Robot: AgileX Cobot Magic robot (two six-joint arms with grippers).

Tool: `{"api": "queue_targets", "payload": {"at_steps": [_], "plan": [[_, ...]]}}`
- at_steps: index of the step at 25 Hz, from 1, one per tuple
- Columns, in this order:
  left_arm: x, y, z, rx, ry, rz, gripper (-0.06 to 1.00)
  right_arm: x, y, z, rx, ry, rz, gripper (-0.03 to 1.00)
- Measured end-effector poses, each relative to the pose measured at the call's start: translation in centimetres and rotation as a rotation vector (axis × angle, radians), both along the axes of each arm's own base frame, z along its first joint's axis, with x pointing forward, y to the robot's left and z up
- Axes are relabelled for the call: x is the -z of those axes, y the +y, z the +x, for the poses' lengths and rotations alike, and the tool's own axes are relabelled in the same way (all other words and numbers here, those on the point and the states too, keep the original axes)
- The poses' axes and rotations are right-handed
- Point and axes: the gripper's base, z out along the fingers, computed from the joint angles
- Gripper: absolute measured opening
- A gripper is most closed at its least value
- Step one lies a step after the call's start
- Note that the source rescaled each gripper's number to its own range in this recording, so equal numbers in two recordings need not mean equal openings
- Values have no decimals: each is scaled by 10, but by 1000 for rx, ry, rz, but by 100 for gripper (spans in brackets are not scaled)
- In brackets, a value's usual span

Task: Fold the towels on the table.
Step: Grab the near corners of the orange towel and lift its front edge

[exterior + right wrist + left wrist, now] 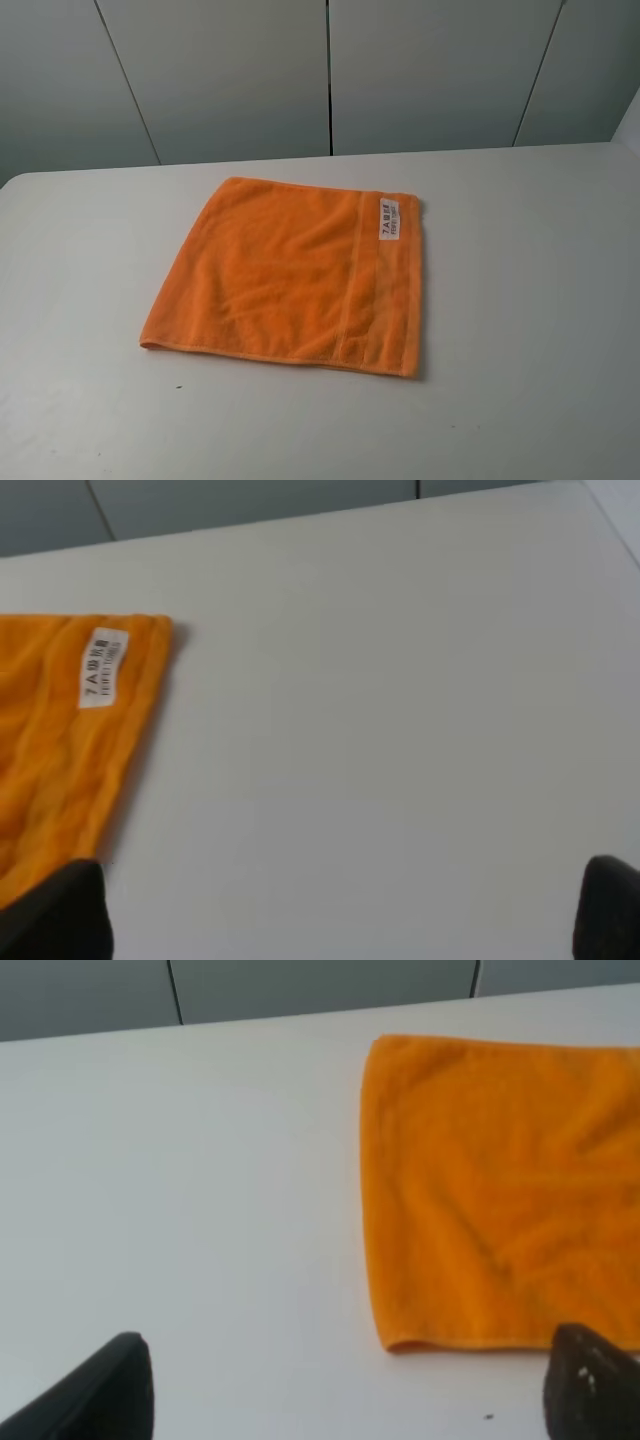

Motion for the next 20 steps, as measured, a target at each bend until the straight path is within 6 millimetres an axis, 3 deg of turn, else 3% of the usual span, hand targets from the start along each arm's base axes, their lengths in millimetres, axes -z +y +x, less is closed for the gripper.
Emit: {"api": "queue_targets", "payload": {"at_steps": [4,7,11,20], "plan": [[-16,0,17,14,-84,-29,100,-16,7,2,-103,-141,-35,100],[-21,-3,35,79,-69,-33,100,-21,12,11,-227,-169,-175,100],[-20,-7,71,173,22,29,100,-12,19,38,-460,32,-346,100],[11,-6,176,440,332,325,100,24,51,118,-925,325,-337,100]]}}
